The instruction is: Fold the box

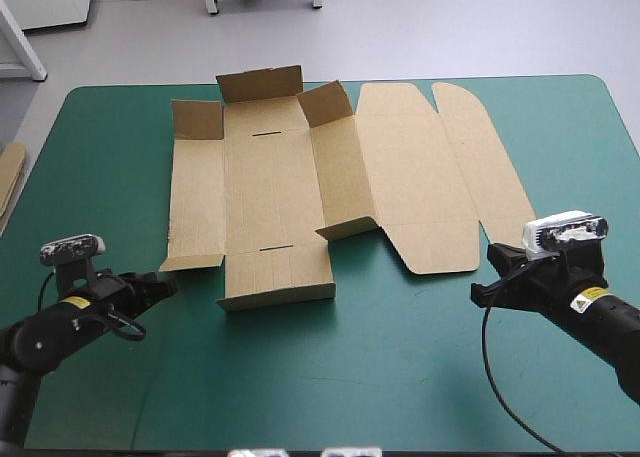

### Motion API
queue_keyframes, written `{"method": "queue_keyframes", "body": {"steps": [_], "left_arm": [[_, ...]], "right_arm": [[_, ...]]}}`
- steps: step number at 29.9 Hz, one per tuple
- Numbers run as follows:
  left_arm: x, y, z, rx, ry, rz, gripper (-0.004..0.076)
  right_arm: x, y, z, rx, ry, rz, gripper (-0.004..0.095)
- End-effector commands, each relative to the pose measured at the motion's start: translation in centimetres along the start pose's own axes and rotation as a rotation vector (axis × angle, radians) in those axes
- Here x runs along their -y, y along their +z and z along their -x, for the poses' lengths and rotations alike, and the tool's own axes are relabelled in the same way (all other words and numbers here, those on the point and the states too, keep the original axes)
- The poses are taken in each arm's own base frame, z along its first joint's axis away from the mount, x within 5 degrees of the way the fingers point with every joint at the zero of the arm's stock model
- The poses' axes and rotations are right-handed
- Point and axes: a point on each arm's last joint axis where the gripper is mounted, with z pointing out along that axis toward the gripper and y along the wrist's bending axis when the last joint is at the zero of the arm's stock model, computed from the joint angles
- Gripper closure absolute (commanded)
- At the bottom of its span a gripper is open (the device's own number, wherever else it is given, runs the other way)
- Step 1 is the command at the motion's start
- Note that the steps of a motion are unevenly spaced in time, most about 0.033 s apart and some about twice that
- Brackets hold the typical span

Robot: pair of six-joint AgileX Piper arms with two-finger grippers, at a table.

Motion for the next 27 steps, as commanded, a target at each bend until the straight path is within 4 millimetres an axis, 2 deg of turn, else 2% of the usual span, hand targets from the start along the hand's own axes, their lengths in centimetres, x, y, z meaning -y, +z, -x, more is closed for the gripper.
{"method": "queue_keyframes", "body": {"steps": [1, 9, 12, 16, 18, 20, 24, 27], "left_arm": [[0.7, 1.0, 2.6, 0.054, -0.030, -0.057, 0.0703], [2.0, 3.5, 8.5, -0.018, -0.006, -0.140, 0.0711], [1.4, 4.1, 10.8, -0.057, -0.036, -0.201, 0.0711], [-1.3, 4.6, 12.7, -0.089, -0.159, -0.424, 0.0711], [-4.1, 4.8, 13.1, -0.092, -0.229, -0.509, 0.0712], [-6.0, 5.1, 13.0, -0.106, -0.282, -0.560, 0.0712], [-7.9, 6.3, 12.8, -0.114, -0.288, -0.543, 0.0705], [-8.7, 7.5, 12.5, -0.141, -0.305, -0.544, 0.0660]], "right_arm": [[-0.1, -0.1, 1.2, 0.069, 0.008, 0.001, 0.0912], [0.0, 0.1, 1.2, 0.062, 0.006, -0.001, 0.0912], [-0.1, 0.1, 1.2, 0.058, 0.006, 0.000, 0.0912], [-0.1, 0.1, 1.1, 0.053, 0.004, 0.000, 0.0912], [-0.1, 0.1, 1.1, 0.053, 0.004, 0.000, 0.0912], [-0.1, 0.1, 1.1, 0.053, 0.004, 0.000, 0.0912], [-0.1, 0.1, 1.1, 0.057, 0.005, 0.001, 0.0912], [-0.1, 0.1, 1.2, 0.058, 0.007, 0.002, 0.0912]]}}
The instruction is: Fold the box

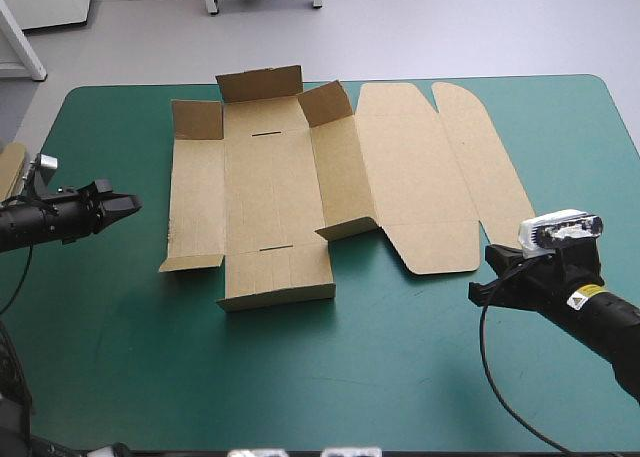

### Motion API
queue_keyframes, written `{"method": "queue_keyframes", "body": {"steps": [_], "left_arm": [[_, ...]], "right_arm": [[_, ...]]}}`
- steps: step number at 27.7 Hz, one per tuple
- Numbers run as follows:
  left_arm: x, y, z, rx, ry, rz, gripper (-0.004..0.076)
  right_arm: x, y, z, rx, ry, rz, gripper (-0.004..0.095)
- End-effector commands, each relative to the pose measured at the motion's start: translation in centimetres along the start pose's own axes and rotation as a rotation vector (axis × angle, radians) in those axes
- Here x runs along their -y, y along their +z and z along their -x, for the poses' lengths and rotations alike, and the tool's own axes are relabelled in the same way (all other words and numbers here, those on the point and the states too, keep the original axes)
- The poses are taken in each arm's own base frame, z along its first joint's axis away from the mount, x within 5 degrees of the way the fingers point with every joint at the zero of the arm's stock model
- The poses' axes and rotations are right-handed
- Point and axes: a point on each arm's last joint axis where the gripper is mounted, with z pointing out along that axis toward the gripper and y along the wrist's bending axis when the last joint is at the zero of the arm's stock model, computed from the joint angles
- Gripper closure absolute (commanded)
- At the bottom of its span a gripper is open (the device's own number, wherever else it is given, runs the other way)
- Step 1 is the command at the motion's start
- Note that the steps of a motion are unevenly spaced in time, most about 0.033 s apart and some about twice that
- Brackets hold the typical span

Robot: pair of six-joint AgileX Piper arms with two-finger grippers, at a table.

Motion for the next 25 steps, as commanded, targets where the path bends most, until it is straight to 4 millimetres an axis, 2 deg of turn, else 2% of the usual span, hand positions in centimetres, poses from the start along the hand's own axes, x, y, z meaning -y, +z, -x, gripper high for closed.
{"method": "queue_keyframes", "body": {"steps": [1, 3, 7, 9, 15, 21, 25], "left_arm": [[1.4, -0.3, 0.4, -0.021, 0.014, -0.129, 0.0638], [0.7, 0.0, 0.3, -0.045, 0.008, -0.114, 0.0563], [-0.5, 0.8, 0.3, -0.071, -0.016, -0.110, 0.0359], [-1.0, 1.1, 0.4, -0.079, -0.014, -0.112, 0.0289], [-3.0, 3.0, -0.3, -0.190, -0.018, -0.076, 0.0278], [-3.4, 5.8, -1.2, -0.325, 0.010, -0.060, 0.0279], [-4.1, 6.4, -0.8, -0.350, 0.000, -0.045, 0.0279]], "right_arm": [[-0.2, -0.4, 1.3, 0.083, 0.001, 0.001, 0.0912], [-0.2, -0.4, 1.3, 0.083, 0.001, 0.001, 0.0912], [-0.2, -0.4, 1.3, 0.084, 0.001, 0.001, 0.0912], [-0.2, -0.4, 1.3, 0.084, 0.001, 0.001, 0.0912], [-0.2, -0.4, 1.3, 0.084, 0.005, 0.001, 0.0912], [-0.2, -0.4, 1.3, 0.084, 0.005, 0.001, 0.0912], [-0.2, -0.4, 1.3, 0.084, 0.008, 0.001, 0.0912]]}}
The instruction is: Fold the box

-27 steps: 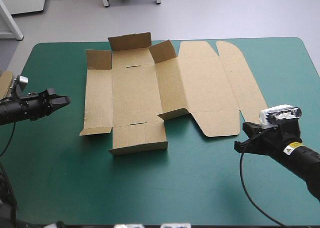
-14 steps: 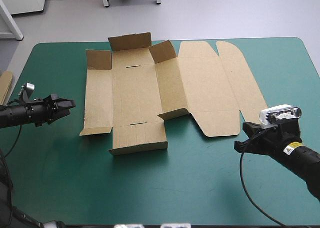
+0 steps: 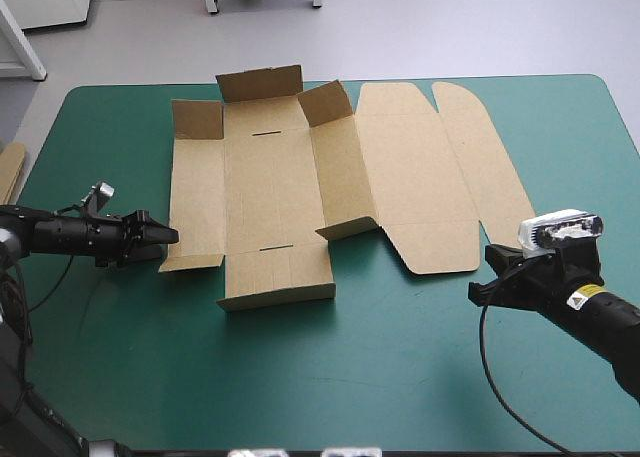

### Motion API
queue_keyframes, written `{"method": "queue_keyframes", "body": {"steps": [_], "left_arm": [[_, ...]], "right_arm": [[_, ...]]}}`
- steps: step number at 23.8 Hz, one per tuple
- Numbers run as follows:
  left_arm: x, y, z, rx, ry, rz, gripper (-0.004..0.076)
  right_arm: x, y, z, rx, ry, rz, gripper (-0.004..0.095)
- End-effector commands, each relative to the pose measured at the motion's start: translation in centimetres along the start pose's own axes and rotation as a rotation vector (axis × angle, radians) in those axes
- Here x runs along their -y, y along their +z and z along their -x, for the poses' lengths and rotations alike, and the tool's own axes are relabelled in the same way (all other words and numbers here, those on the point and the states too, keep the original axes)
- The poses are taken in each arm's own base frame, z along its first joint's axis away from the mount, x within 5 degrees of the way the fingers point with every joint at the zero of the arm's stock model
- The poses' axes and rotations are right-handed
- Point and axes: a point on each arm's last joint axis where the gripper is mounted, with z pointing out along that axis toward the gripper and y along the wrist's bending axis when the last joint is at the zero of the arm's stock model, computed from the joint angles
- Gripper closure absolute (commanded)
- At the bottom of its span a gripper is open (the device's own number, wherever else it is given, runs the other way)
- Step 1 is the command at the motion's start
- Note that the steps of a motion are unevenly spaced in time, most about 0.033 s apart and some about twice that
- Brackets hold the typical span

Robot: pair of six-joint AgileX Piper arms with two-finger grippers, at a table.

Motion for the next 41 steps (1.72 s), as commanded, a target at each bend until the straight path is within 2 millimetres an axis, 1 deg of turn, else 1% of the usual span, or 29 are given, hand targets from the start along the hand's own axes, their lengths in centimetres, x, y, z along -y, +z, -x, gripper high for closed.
{"method": "queue_keyframes", "body": {"steps": [1, 6, 8, 10, 14, 21, 27, 33, 35, 37, 38, 40, 41], "left_arm": [[2.2, -1.1, 0.3, -0.016, 0.034, -0.095, 0.0279], [0.6, 0.2, 0.4, -0.046, 0.001, -0.116, 0.0319], [0.4, 0.6, 0.5, -0.048, 0.004, -0.128, 0.0322], [0.7, 1.2, 0.6, -0.062, 0.014, -0.134, 0.0321], [1.8, 2.2, 1.6, -0.088, 0.070, -0.131, 0.0321], [3.4, 3.7, 3.2, -0.114, 0.113, -0.130, 0.0321], [3.6, 3.9, 3.9, -0.114, 0.117, -0.124, 0.0322], [3.6, 4.0, 3.9, -0.127, 0.108, -0.110, 0.0322], [3.8, 4.4, 3.7, -0.153, 0.117, -0.094, 0.0330], [4.3, 5.0, 3.5, -0.170, 0.126, -0.100, 0.0452], [4.6, 5.3, 3.4, -0.179, 0.134, -0.102, 0.0577], [4.7, 5.4, 3.4, -0.179, 0.140, -0.102, 0.0729], [4.8, 5.3, 3.4, -0.178, 0.141, -0.102, 0.0733]], "right_arm": [[-0.2, -0.4, 1.2, 0.080, 0.007, 0.002, 0.0912], [-0.2, -0.4, 1.2, 0.080, 0.011, 0.004, 0.0912], [-0.2, -0.4, 1.2, 0.080, 0.011, 0.004, 0.0912], [-0.2, -0.4, 1.2, 0.080, 0.011, 0.004, 0.0912], [-0.2, -0.4, 1.2, 0.080, 0.014, 0.004, 0.0912], [-0.2, -0.4, 1.2, 0.080, 0.018, 0.004, 0.0912], [-0.2, -0.4, 1.2, 0.082, 0.022, 0.004, 0.0912], [-0.2, -0.4, 1.3, 0.084, 0.025, 0.003, 0.0912], [-0.2, -0.4, 1.3, 0.087, 0.025, 0.002, 0.0912], [-0.1, -0.4, 1.3, 0.089, 0.023, 0.001, 0.0912], [-0.1, -0.4, 1.3, 0.089, 0.023, 0.001, 0.0912], [-0.2, -0.4, 1.3, 0.087, 0.023, 0.001, 0.0912], [-0.2, -0.4, 1.3, 0.085, 0.026, 0.002, 0.0912]]}}
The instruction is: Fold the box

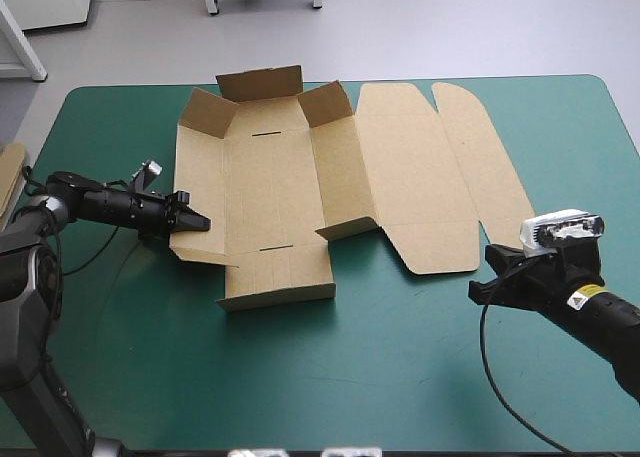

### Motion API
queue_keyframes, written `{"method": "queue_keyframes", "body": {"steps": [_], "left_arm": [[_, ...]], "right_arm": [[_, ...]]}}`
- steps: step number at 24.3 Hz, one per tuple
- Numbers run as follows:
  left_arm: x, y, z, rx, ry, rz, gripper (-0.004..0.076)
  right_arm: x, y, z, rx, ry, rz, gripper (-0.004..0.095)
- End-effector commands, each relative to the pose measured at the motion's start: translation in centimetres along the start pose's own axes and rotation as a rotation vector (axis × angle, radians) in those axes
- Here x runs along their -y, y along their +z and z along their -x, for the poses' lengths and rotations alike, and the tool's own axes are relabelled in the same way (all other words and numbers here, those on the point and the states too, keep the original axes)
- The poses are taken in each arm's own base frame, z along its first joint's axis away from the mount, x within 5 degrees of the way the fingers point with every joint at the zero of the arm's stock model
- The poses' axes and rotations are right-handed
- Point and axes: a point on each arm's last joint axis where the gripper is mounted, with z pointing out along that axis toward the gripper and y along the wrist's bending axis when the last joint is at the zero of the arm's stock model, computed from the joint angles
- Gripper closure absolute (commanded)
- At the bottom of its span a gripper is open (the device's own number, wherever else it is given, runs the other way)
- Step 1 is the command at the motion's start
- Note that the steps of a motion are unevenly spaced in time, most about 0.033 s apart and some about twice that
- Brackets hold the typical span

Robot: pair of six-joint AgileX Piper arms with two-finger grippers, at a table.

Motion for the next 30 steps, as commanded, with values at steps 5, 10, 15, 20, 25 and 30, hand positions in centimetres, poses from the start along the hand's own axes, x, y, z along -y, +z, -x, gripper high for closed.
{"method": "queue_keyframes", "body": {"steps": [5, 10, 15, 20, 25, 30], "left_arm": [[3.0, -2.0, 0.6, -0.050, 0.080, 0.032, 0.0733], [7.2, -5.4, 2.5, -0.021, 0.263, 0.240, 0.0733], [13.2, -3.4, 2.9, -0.103, 0.546, 0.459, 0.0733], [18.2, -1.2, 2.6, -0.063, 0.759, 0.653, 0.0733], [21.9, 0.7, 1.6, -0.020, 0.937, 0.811, 0.0733], [24.8, 1.4, 1.6, 0.106, 1.104, 0.987, 0.0733]], "right_arm": [[-0.2, -0.4, 1.1, 0.064, 0.005, 0.006, 0.0912], [-0.2, -0.4, 1.0, 0.055, 0.003, 0.006, 0.0912], [-0.2, -0.4, 1.0, 0.053, 0.006, 0.008, 0.0912], [-0.2, -0.4, 0.9, 0.049, 0.008, 0.010, 0.0912], [-0.3, -0.4, 0.9, 0.047, 0.012, 0.011, 0.0912], [-0.3, -0.4, 0.9, 0.046, 0.023, 0.020, 0.0912]]}}
